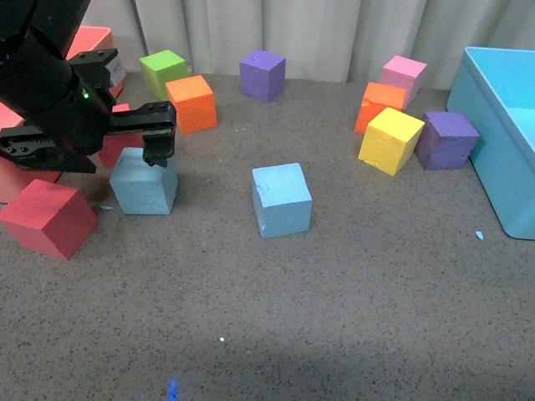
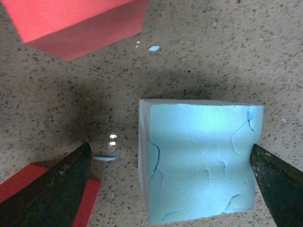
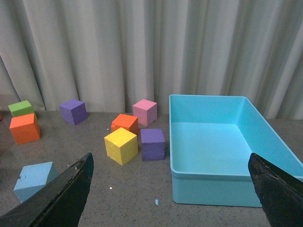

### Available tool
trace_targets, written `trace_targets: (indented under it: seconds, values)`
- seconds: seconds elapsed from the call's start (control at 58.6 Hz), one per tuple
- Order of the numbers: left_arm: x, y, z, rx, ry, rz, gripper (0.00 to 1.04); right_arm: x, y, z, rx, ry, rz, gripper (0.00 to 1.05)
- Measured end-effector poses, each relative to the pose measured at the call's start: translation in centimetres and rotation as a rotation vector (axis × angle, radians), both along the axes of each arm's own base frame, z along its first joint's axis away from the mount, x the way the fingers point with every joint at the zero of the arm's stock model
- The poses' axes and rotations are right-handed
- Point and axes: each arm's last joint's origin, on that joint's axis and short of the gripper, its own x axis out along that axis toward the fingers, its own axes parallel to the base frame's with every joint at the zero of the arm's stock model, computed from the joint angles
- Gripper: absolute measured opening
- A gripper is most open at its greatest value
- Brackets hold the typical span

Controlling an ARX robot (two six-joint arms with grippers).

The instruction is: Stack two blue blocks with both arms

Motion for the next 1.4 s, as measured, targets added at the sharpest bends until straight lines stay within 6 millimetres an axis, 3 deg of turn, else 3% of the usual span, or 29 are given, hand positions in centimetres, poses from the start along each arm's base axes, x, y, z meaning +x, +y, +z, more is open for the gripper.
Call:
trace_targets:
  seconds: [0.324, 0.649, 1.007, 1.178, 1.4]
  values:
    - [1.0, -1.2, -0.9, 0.010, 0.030, -0.035, 0.97, 0.0, 0.0, 0.0, 0.000, 0.000, 0.000, 0.95]
    - [0.8, -1.9, -0.9, 0.016, 0.030, -0.051, 0.56, 0.0, 0.0, 0.0, 0.000, 0.000, 0.000, 0.95]
    - [0.2, -2.0, -0.2, -0.013, 0.046, -0.024, 0.41, 0.0, 0.0, 0.0, 0.000, 0.000, 0.000, 0.95]
    - [-0.3, -2.3, 1.0, -0.087, 0.052, 0.000, 0.38, 0.0, 0.0, 0.0, 0.000, 0.000, 0.000, 0.95]
    - [-0.8, -3.6, 4.5, -0.249, 0.013, 0.061, 0.38, 0.0, 0.0, 0.0, 0.000, 0.000, 0.000, 0.95]
